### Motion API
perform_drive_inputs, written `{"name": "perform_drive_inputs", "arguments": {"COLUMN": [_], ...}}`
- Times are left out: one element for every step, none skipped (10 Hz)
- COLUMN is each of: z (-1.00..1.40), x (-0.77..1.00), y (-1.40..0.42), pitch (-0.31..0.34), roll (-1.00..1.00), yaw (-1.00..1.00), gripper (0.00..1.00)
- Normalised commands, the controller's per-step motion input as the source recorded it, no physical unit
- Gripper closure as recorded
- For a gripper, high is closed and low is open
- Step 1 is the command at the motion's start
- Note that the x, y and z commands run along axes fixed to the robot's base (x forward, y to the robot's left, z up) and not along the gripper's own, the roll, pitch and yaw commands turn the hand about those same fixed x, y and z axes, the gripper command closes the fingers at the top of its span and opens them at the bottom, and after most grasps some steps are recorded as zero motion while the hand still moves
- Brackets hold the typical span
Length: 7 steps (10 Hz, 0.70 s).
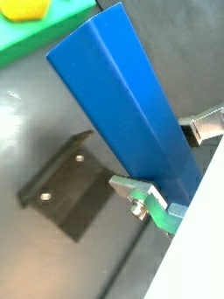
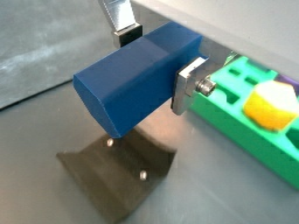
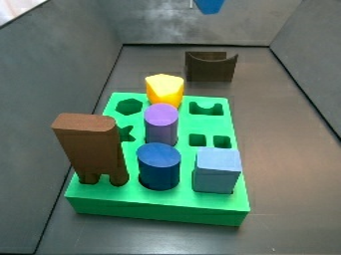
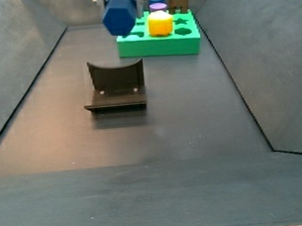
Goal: Pick up the hexagon object. Move up. Place the hexagon object on the fixture. Regrasp the hexagon object. Move to above the board. Insert the hexagon object.
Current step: Place the hexagon object on the fixture.
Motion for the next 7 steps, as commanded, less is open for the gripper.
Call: {"name": "perform_drive_inputs", "arguments": {"z": [0.02, 0.02, 0.00, 0.00, 0.00, 0.00, -0.01], "x": [0.40, 0.34, 0.23, 0.14, 0.07, 0.06, 0.07], "y": [0.04, 0.04, 0.04, 0.04, 0.04, 0.04, 0.04], "pitch": [-0.010, 0.005, 0.031, 0.050, 0.061, 0.065, 0.070], "roll": [-1.00, -1.00, -1.00, -1.00, -1.00, -1.00, -0.76], "yaw": [0.00, 0.00, -0.01, -0.02, -0.03, -0.04, -0.06], "gripper": [1.00, 1.00, 1.00, 1.00, 1.00, 1.00, 1.00]}}
